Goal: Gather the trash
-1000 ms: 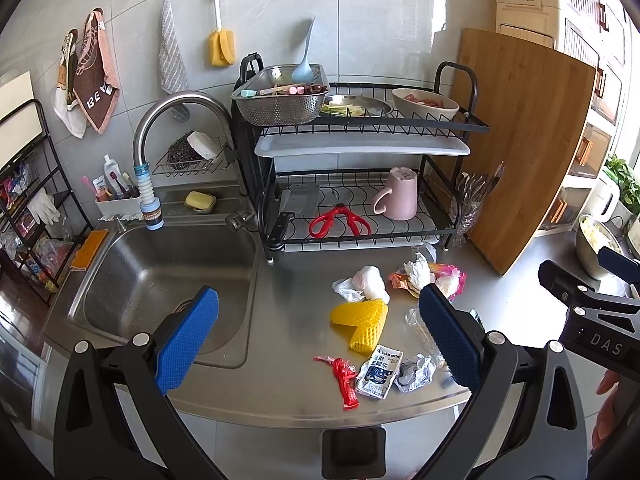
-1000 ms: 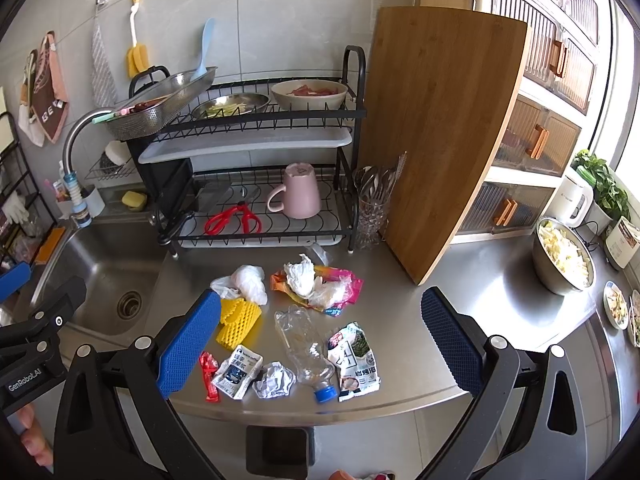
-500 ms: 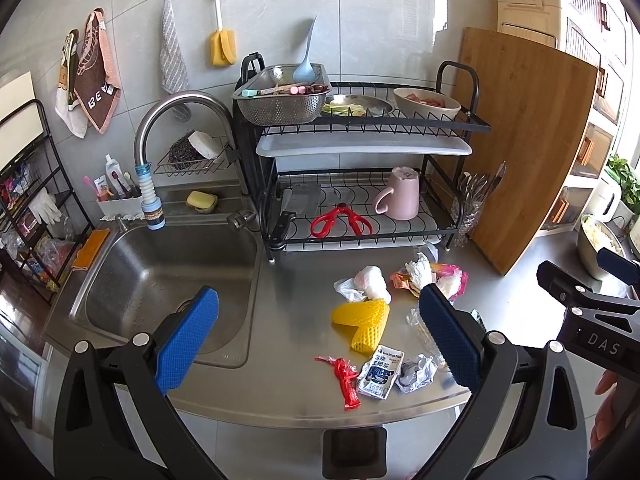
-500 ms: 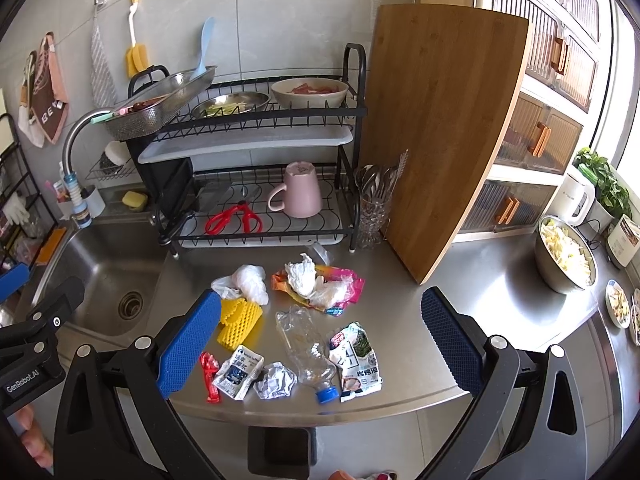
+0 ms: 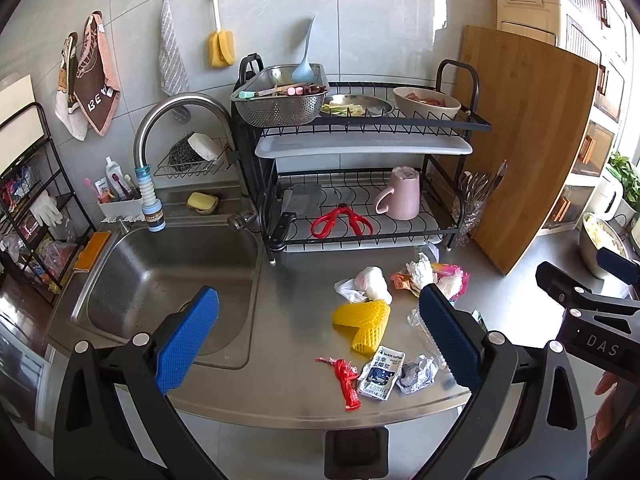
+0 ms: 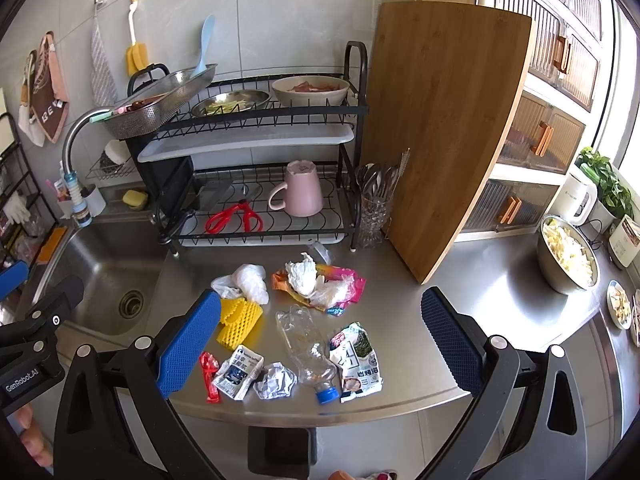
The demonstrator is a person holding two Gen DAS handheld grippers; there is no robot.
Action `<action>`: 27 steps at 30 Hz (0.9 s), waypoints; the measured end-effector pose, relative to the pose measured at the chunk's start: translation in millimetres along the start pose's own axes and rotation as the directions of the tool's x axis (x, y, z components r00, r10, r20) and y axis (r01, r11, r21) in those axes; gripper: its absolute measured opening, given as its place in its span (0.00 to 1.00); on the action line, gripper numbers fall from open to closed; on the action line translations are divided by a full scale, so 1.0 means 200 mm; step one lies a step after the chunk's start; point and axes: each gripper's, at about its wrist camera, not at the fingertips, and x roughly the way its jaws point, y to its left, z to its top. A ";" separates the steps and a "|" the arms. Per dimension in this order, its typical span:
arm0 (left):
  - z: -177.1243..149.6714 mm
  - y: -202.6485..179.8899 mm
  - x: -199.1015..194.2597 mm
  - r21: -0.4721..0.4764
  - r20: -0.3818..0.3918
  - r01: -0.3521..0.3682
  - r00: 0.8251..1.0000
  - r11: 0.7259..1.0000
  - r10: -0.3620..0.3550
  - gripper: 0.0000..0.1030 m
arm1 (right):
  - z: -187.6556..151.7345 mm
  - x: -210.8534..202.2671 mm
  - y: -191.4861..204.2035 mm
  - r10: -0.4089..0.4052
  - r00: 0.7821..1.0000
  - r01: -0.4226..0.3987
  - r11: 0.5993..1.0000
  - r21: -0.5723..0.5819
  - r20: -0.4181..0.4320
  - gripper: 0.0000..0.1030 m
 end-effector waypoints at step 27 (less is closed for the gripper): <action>0.00 -0.02 0.00 0.000 0.005 -0.009 1.000 1.000 0.009 0.92 | 0.00 0.02 -0.02 0.009 1.000 -0.009 1.000 0.007 -0.004 0.97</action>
